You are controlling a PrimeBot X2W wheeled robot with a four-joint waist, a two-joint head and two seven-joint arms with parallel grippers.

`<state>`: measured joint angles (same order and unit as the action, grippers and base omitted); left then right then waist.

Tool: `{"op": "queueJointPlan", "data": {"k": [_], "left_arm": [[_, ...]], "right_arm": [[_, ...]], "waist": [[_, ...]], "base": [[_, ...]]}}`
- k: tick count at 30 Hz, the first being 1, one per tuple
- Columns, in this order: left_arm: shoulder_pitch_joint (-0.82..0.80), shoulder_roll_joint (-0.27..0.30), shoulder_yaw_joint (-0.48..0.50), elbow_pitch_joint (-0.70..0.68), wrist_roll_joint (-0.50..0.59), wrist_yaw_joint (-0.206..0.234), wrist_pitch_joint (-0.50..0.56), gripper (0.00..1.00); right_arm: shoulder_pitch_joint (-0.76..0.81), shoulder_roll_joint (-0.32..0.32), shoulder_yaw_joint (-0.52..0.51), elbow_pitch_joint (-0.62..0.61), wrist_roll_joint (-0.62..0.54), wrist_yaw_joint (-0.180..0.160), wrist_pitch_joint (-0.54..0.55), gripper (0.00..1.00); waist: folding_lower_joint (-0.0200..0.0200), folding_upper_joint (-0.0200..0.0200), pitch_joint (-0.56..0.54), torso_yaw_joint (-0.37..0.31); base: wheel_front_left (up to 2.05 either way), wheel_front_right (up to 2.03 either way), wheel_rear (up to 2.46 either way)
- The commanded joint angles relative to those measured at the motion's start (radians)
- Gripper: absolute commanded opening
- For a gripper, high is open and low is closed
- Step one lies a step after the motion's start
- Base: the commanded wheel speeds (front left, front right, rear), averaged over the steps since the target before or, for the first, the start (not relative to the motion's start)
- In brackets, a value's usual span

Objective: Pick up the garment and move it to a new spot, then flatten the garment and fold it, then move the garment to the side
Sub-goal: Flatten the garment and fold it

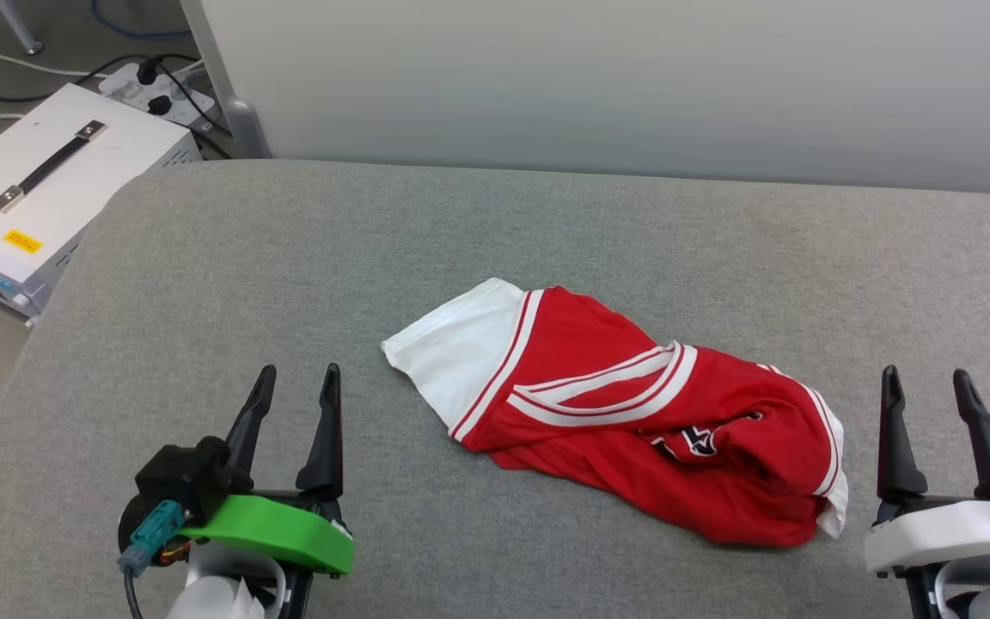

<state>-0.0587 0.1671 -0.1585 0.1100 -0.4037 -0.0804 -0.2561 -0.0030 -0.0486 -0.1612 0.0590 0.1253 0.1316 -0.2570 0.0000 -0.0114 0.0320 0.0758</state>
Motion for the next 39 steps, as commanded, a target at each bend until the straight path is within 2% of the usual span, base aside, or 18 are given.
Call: {"op": "queueJointPlan", "data": {"k": [1, 4, 7, 12, 15, 19, 25, 32, 33, 35, 39], "left_arm": [[-0.005, -0.010, 0.006, 0.004, 0.016, -0.010, -0.006, 1.00], [-0.024, -0.031, 0.024, 0.013, 0.037, -0.025, -0.006, 1.00], [-0.037, -0.043, 0.037, 0.022, 0.054, -0.035, -0.006, 1.00], [-0.058, -0.067, 0.049, 0.036, 0.071, -0.045, -0.006, 1.00], [-0.074, -0.078, 0.047, 0.041, 0.077, -0.048, -0.006, 1.00], [-0.096, -0.088, 0.043, 0.046, 0.082, -0.049, -0.006, 1.00], [-0.125, -0.095, 0.025, 0.049, 0.079, -0.050, -0.006, 1.00], [-0.143, -0.099, 0.015, 0.052, 0.080, -0.050, -0.006, 1.00], [-0.145, -0.100, 0.014, 0.053, 0.080, -0.050, -0.006, 1.00], [-0.146, -0.102, 0.014, 0.063, 0.083, -0.050, -0.006, 1.00], [-0.139, -0.099, 0.020, 0.070, 0.087, -0.050, -0.006, 1.00]], "right_arm": [[-0.001, -0.002, 0.003, 0.024, -0.023, -0.001, -0.003, 1.00], [-0.049, -0.011, 0.023, 0.070, -0.075, -0.001, 0.090, 1.00], [-0.110, -0.061, 0.053, 0.095, -0.067, -0.001, 0.235, 1.00], [-0.204, -0.150, 0.090, 0.126, 0.008, -0.001, 0.510, 1.00], [-0.247, -0.181, 0.112, 0.136, 0.081, -0.001, 0.664, 1.00], [-0.282, -0.217, 0.139, 0.137, 0.145, -0.001, 0.810, 1.00], [-0.299, -0.259, 0.184, 0.161, 0.162, -0.001, 0.933, 1.00], [-0.312, -0.283, 0.244, 0.216, 0.153, -0.001, 0.980, 1.00], [-0.312, -0.287, 0.259, 0.227, 0.154, -0.001, 0.985, 0.46], [-0.314, -0.304, 0.292, 0.248, 0.144, -0.001, 0.969, 0.00], [-0.320, -0.330, 0.294, 0.240, 0.106, -0.001, 0.912, 0.00]], "waist": [[0.0000, 0.0114, 0.013, 0.007], [0.0000, 0.0114, 0.037, 0.011], [0.0000, 0.0114, 0.064, 0.017], [0.0000, 0.0114, 0.111, 0.036], [0.0000, 0.0114, 0.137, 0.054], [0.0000, 0.0114, 0.171, 0.082], [0.0000, 0.0114, 0.220, 0.123], [0.0000, 0.0114, 0.255, 0.152], [0.0000, 0.0114, 0.257, 0.153], [0.0000, 0.0114, 0.247, 0.151], [0.0000, 0.0114, 0.216, 0.130]], "base": [[0.00, 0.00, 0.00], [0.00, 0.00, 0.00], [0.00, 0.00, 0.00], [0.00, 0.00, 0.00], [0.00, 0.00, 0.00], [0.00, 0.00, 0.00], [0.00, 0.00, 0.00], [0.00, 0.00, 0.00], [0.00, 0.00, 0.00], [0.00, 0.00, 0.00], [0.00, 0.00, 0.00]]}}
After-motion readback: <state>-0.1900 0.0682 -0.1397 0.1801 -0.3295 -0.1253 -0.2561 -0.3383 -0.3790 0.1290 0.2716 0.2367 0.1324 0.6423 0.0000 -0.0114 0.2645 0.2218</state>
